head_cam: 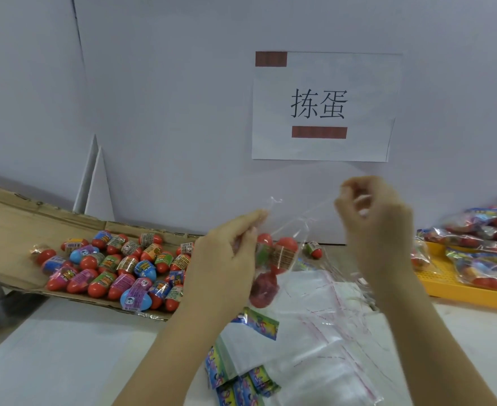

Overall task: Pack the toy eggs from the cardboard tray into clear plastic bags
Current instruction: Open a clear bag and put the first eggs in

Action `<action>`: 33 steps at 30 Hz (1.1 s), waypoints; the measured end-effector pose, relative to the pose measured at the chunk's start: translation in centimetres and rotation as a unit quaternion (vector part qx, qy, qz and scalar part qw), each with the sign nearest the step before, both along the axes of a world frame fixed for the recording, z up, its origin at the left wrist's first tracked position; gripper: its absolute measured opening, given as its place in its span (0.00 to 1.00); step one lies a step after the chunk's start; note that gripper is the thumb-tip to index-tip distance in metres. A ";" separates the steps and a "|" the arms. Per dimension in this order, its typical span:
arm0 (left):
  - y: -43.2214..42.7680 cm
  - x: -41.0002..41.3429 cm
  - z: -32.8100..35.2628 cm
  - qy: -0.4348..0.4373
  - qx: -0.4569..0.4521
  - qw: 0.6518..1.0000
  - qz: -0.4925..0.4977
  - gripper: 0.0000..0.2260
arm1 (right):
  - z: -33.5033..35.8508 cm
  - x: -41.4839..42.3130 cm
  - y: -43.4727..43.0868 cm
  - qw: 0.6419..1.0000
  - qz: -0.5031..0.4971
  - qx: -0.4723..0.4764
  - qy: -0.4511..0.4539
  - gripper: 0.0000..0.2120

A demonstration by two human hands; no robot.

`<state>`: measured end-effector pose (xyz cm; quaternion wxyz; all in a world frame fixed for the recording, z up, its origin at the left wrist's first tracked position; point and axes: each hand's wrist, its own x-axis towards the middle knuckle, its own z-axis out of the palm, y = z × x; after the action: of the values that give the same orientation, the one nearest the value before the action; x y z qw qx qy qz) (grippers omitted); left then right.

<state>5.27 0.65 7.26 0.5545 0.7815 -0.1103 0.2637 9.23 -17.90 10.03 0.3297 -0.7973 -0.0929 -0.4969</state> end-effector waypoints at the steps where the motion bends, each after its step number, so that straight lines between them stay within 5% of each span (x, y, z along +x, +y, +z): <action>1: 0.3 0.3 0.2 0.000 -0.050 0.999 -0.003 0.14 | 0.0 0.5 -1.5 0.999 -0.005 0.029 0.026 0.05; 5: 1.7 1.3 0.8 0.019 -0.191 0.981 0.003 0.13 | -1.2 2.1 -6.3 0.991 -0.026 0.078 0.108 0.03; 8: 2.6 1.7 0.9 0.042 -0.264 0.964 0.011 0.12 | -3.2 3.0 -7.0 0.970 -0.025 0.014 0.240 0.05; 11: 3.1 1.7 1.0 0.068 -0.297 0.952 0.016 0.12 | -4.9 3.7 -6.1 0.883 -0.040 -0.184 0.430 0.13; 13: 3.3 1.6 1.0 0.083 -0.298 0.951 0.020 0.12 | -4.2 3.1 -5.5 0.833 0.031 -0.236 0.500 0.19; 16: 3.5 1.4 1.3 0.096 -0.295 0.951 0.020 0.11 | -1.7 1.4 -4.2 0.827 0.323 -0.049 0.458 0.17; 17: 3.5 1.3 1.4 0.097 -0.291 0.952 0.020 0.11 | -1.8 1.5 -4.0 0.786 0.389 0.054 0.477 0.20; 18: 3.5 1.3 1.5 0.095 -0.290 0.952 0.019 0.11 | -1.3 1.9 -3.9 0.775 0.383 0.110 0.490 0.21; 20: 3.5 1.3 1.5 0.094 -0.292 0.952 0.021 0.11 | -0.5 2.7 -3.4 0.768 0.256 0.064 0.584 0.17; 21: 3.5 1.3 1.6 0.093 -0.287 0.953 0.022 0.11 | -0.5 3.0 -3.5 0.735 0.172 0.036 0.655 0.13; 23: 3.6 1.4 1.6 0.087 -0.278 0.956 0.023 0.11 | -0.4 3.8 -4.9 0.742 0.190 -0.082 0.638 0.15; 26: 3.4 1.3 1.7 0.081 -0.275 0.958 0.024 0.09 | 0.5 4.7 -6.5 0.722 0.075 -0.139 0.674 0.10; 27: 3.4 1.3 1.7 0.082 -0.279 0.957 0.023 0.09 | 1.3 4.4 -6.2 0.736 0.032 -0.094 0.670 0.09; 30: 3.4 1.4 1.7 0.085 -0.281 0.956 0.025 0.10 | 3.3 4.4 -7.0 0.748 0.191 -0.020 0.635 0.22; 31: 3.4 1.3 1.6 0.085 -0.283 0.955 0.024 0.10 | 3.2 4.9 -7.5 0.777 0.151 -0.049 0.610 0.24; 33: 3.4 1.3 1.6 0.091 -0.293 0.952 0.019 0.09 | 3.7 4.0 -6.3 0.750 0.064 -0.107 0.650 0.24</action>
<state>6.58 4.05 8.86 0.7617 0.6073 0.0371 0.2226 13.18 -24.23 13.73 0.2543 -0.9500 0.0407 0.1765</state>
